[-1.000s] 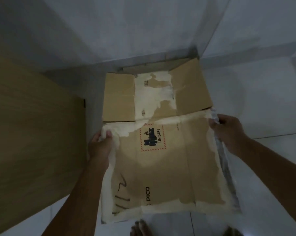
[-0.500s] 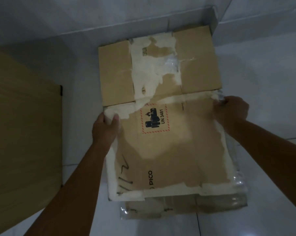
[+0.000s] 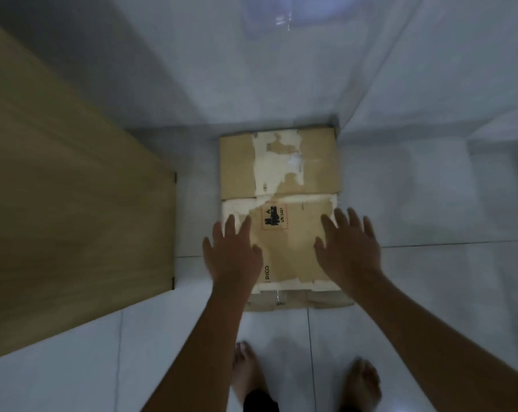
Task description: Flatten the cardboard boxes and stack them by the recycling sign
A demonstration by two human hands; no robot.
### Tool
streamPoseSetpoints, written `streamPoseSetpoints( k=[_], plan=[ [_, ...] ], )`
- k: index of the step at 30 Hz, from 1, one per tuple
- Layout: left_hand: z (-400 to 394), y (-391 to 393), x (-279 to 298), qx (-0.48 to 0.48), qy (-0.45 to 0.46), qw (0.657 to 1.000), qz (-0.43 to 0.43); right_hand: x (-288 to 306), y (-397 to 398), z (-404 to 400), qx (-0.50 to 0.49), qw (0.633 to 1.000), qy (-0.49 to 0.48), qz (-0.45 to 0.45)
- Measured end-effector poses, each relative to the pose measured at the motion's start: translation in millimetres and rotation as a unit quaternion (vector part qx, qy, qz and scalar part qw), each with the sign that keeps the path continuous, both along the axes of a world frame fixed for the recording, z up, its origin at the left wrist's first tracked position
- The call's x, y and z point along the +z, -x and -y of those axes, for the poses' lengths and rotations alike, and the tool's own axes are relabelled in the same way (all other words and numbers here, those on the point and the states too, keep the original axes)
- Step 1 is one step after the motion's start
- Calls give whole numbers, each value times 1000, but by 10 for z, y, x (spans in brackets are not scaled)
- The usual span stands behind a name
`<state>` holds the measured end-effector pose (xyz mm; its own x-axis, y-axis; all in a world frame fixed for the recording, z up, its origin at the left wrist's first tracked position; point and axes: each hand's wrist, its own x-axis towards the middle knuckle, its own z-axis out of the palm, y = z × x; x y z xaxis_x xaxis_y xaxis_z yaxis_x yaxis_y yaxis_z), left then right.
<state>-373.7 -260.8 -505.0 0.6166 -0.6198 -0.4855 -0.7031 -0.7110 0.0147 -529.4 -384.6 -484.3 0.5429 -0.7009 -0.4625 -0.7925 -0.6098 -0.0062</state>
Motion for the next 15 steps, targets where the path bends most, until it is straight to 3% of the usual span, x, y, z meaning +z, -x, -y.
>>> streamPoseSetpoints(
  k=[9, 15],
  plan=[
    [-1113, 643, 3118, 79, 42, 996, 22, 2982, -24, -1051, 85, 993, -2, 88],
    [-2171, 707, 4369, 196, 115, 972, 62, 4119, -257, -2158, 152, 975, -16, 163]
  ],
)
